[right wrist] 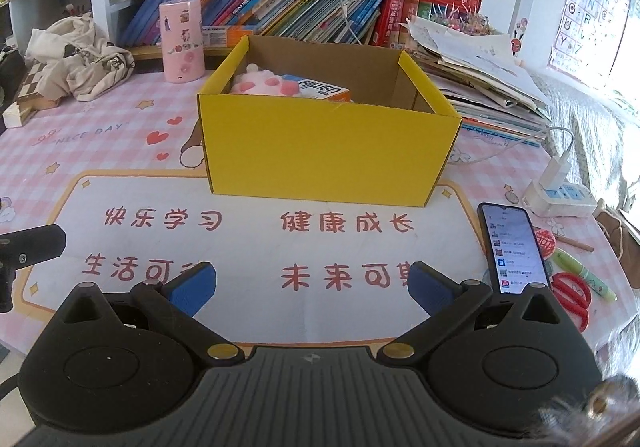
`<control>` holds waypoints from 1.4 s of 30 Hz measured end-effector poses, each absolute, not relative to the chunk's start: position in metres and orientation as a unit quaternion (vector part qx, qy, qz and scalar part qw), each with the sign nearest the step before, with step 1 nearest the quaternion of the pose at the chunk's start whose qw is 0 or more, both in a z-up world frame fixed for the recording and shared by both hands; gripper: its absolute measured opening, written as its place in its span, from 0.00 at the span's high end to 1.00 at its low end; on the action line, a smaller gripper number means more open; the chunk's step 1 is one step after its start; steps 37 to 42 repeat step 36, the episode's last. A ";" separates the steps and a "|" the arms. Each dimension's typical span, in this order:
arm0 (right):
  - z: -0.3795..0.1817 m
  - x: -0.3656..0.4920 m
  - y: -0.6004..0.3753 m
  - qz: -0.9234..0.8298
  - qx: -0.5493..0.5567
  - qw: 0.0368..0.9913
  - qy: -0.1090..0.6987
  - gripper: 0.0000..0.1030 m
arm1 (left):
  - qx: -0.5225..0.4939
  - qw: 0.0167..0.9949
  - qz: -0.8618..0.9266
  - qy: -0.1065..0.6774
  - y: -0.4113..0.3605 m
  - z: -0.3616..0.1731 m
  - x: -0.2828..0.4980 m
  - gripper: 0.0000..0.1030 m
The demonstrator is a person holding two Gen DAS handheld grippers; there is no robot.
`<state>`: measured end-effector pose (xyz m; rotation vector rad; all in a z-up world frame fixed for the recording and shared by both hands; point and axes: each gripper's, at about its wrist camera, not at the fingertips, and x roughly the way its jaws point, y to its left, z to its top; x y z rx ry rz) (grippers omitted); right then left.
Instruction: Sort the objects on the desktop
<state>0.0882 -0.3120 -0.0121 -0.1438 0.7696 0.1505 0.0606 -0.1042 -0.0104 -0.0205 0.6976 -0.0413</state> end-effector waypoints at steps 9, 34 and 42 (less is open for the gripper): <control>-0.013 0.086 -0.310 0.075 -0.071 0.921 0.376 0.00 | -0.012 0.940 -0.028 0.340 -0.103 -0.009 0.057 0.00; -0.015 0.084 -0.300 0.077 -0.077 0.917 0.383 0.00 | -0.031 0.940 -0.039 0.337 -0.096 -0.010 0.054 0.00; -0.016 0.085 -0.299 0.079 -0.078 0.916 0.385 0.00 | -0.034 0.940 -0.038 0.337 -0.094 -0.011 0.055 0.00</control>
